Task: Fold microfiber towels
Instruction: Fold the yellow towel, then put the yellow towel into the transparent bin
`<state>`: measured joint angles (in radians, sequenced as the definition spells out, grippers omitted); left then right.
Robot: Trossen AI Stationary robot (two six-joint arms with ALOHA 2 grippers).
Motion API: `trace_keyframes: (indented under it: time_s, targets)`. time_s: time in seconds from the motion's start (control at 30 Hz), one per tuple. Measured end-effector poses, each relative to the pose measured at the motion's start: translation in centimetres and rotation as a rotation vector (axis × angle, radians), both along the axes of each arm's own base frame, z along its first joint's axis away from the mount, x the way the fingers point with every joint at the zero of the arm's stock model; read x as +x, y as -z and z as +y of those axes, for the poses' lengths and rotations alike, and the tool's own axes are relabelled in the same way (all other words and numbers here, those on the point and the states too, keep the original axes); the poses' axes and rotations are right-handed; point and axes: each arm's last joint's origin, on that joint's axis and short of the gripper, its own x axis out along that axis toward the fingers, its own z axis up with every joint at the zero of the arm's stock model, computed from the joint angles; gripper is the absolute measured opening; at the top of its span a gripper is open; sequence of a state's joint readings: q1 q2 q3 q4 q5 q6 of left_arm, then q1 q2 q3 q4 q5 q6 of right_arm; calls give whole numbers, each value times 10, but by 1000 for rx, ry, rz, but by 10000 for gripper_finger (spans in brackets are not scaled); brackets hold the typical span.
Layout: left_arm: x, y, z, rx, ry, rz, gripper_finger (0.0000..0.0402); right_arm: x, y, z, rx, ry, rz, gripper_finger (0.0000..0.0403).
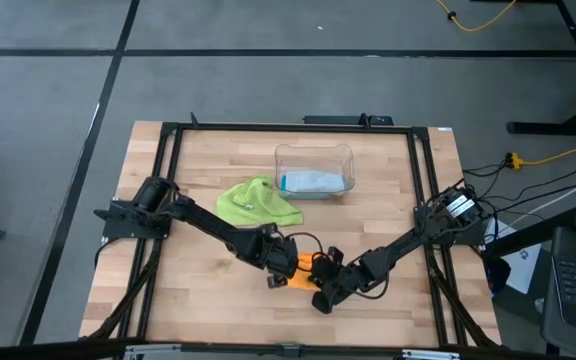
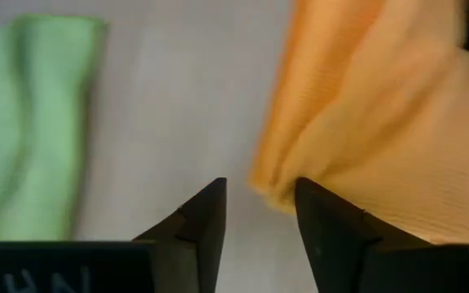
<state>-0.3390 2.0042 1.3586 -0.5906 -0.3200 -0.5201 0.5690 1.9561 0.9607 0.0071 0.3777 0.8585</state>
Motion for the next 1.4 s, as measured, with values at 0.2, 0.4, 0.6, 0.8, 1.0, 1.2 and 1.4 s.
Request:
trace_keyframes:
  time_s: [0.2, 0.4, 0.6, 0.8, 1.0, 1.2, 1.4]
  targets:
    - [-4, -21, 9, -28, -90, -39, 144, 0, 1, 0, 0, 0, 1, 13]
    - [-12, -44, 1, -56, -59, -101, 142, 4, -9, 2, -41, -34, -21, 14]
    - [-28, -64, -6, -30, -37, -103, 141, 9, -35, 6, -78, -108, -48, 14]
    - [-53, -90, -2, 54, -75, -93, 141, 18, -54, 11, -143, -221, -92, 14]
    - [-82, -112, -9, 89, -89, -85, 141, 30, -77, 21, -168, -371, -156, 14]
    - [-106, -120, -22, 136, -70, -64, 141, 39, -92, 24, -144, -442, -193, 22]
    - [-113, -120, -31, 173, -57, -81, 141, 49, -95, 9, -141, -379, -201, 95]
